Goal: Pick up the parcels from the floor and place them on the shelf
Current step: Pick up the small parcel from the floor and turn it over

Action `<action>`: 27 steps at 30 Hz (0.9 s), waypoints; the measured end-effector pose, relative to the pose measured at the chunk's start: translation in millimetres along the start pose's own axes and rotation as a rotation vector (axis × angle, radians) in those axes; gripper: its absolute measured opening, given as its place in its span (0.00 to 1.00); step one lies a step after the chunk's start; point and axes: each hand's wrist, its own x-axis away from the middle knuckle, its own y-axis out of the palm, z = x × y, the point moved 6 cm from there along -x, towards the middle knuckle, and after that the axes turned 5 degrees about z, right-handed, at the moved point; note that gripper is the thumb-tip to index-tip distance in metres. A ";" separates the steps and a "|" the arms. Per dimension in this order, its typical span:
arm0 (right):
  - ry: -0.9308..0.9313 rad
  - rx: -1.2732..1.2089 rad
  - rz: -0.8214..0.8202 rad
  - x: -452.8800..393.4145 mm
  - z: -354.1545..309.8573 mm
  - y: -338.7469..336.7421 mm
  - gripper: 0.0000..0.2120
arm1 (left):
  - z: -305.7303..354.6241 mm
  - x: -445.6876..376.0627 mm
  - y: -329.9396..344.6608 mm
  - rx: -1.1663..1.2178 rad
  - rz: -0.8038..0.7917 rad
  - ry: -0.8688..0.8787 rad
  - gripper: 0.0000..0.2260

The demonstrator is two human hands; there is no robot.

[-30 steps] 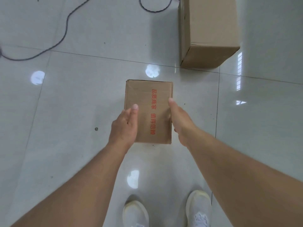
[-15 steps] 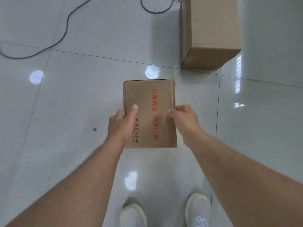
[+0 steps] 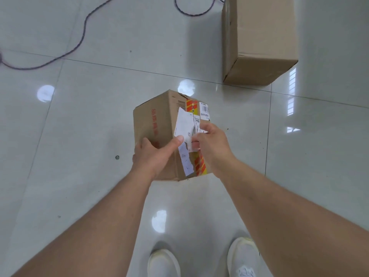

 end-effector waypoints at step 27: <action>0.046 0.195 0.039 -5.0 22.1 -7.1 0.16 | -37.2 -3.1 -20.2 0.136 0.065 -0.126 0.27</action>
